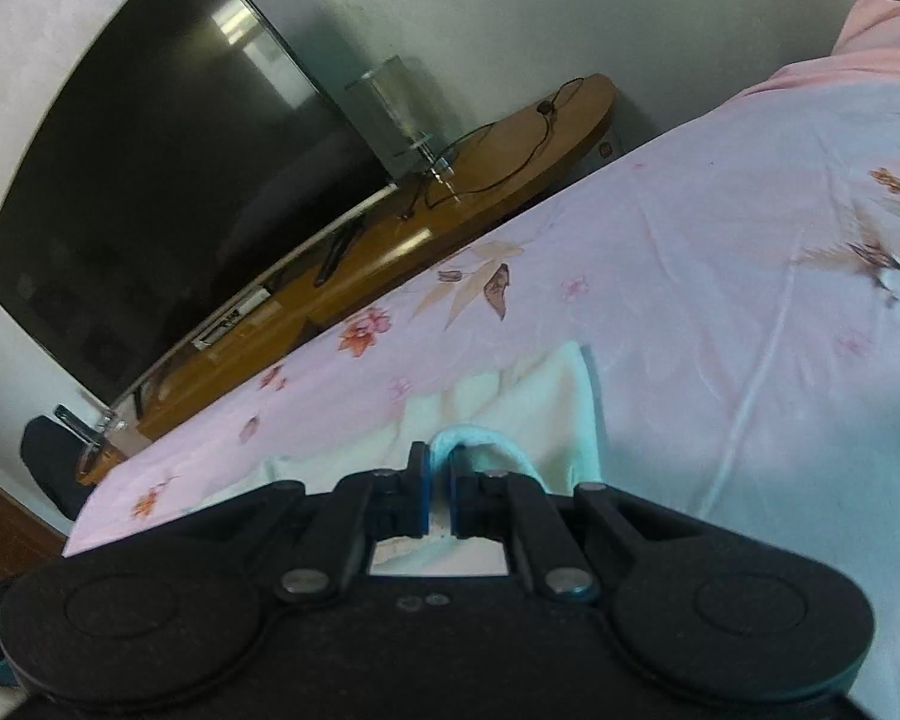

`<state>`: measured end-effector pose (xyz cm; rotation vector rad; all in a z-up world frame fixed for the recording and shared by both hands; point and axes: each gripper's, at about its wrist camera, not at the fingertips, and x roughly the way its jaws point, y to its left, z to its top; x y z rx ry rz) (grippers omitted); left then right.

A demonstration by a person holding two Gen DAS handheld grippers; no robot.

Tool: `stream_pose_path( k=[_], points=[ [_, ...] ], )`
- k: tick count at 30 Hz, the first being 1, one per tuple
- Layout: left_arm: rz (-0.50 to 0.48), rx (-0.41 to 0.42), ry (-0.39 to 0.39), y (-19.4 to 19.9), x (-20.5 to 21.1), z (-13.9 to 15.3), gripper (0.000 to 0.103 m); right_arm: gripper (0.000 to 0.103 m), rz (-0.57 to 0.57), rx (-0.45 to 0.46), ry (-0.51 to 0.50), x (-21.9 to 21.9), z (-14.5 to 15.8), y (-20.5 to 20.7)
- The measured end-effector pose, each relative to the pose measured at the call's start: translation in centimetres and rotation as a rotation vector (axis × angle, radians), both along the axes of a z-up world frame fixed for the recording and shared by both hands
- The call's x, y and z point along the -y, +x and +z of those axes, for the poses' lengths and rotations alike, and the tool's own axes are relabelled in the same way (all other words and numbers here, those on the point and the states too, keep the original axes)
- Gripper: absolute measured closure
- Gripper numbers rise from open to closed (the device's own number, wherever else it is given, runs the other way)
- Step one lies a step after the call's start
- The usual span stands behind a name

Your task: Fold small clothes

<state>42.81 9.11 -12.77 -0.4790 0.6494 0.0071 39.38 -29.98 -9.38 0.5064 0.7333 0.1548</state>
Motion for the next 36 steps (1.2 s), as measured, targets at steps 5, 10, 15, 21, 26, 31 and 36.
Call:
stream_pose_path(
  k=[5, 10, 15, 21, 26, 31, 36],
  points=[
    [0.038, -0.098, -0.015, 3.1, -0.4, -1.8, 0.095, 0.096, -0.01, -0.076, -0.026, 0.3, -2.4, 3.9],
    [0.112, -0.109, -0.037, 3.8, -1.9, -1.2, 0.052, 0.065, -0.034, -0.097, -0.105, -0.1, -3.6, 5.0],
    [0.127, -0.042, 0.028, 3.1, -2.7, 1.0, 0.022, 0.052, -0.048, -0.059, -0.166, 0.0, -2.7, 4.3],
    [0.01, -0.101, 0.167, 2.9, -0.4, -1.0, 0.023, 0.055, 0.02, -0.004, -0.292, -1.5, -1.6, 3.4],
    [-0.062, -0.116, 0.266, 3.8, 0.9, -2.8, 0.072, 0.054, 0.052, -0.008, -0.373, -1.8, -2.7, 4.7],
    [-0.037, -0.111, 0.278, 4.3, 0.8, -3.7, 0.096, 0.091, 0.115, -0.047, -0.363, -1.9, -4.0, 5.9],
    [-0.015, -0.083, 0.332, 4.4, 1.4, -4.0, 0.1, 0.099, 0.165, -0.036, -0.402, -3.1, -4.2, 6.0]
  ],
)
